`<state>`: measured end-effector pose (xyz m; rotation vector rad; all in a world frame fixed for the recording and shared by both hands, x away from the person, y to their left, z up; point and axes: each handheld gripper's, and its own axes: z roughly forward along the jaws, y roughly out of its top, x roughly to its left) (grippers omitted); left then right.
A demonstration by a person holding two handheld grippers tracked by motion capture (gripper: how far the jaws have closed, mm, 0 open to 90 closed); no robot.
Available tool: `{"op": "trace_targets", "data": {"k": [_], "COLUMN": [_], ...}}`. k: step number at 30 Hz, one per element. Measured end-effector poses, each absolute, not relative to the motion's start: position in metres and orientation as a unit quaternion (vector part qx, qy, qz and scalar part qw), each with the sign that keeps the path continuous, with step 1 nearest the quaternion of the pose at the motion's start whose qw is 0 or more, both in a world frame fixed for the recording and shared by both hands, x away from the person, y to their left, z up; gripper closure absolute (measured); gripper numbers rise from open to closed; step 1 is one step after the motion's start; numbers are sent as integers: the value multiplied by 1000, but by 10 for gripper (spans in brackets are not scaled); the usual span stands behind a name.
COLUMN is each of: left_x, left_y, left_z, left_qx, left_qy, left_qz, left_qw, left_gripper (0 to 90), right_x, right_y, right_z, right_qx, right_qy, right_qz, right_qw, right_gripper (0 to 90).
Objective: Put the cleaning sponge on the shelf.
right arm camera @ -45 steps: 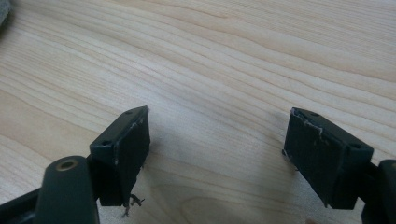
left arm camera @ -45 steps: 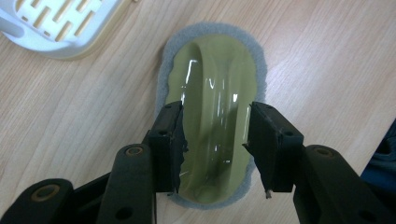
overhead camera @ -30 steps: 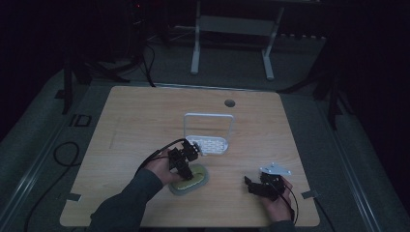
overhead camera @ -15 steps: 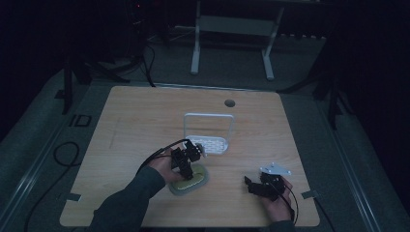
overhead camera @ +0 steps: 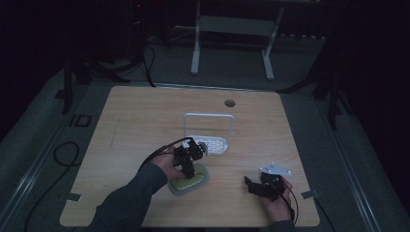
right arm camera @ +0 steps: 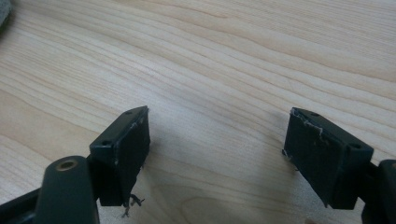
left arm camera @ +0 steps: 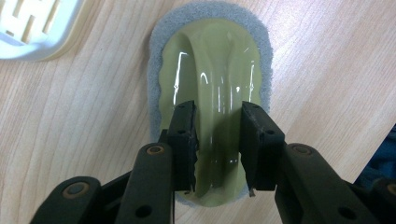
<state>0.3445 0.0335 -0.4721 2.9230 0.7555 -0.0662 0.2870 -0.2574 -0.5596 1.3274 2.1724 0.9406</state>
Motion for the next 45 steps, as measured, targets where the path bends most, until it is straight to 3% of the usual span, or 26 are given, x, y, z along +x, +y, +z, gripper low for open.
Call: {"op": "trace_targets", "data": {"k": [13,45], "left_x": [347,348], "left_y": [31,30], "left_z": [-474,-461], "left_qx": [970,980], "left_qy": [240,181], "left_qz": [-19,40], "left_qw": [46,78], "left_gripper": [713,716], "right_x": [287,287], "right_y": [-257,-257], "right_z": [-560,-560], "right_qx": [478,478], "right_qy": [782,782], "right_qz": [339,339], "right_qw": [212,212], "right_gripper": [219,219]}}
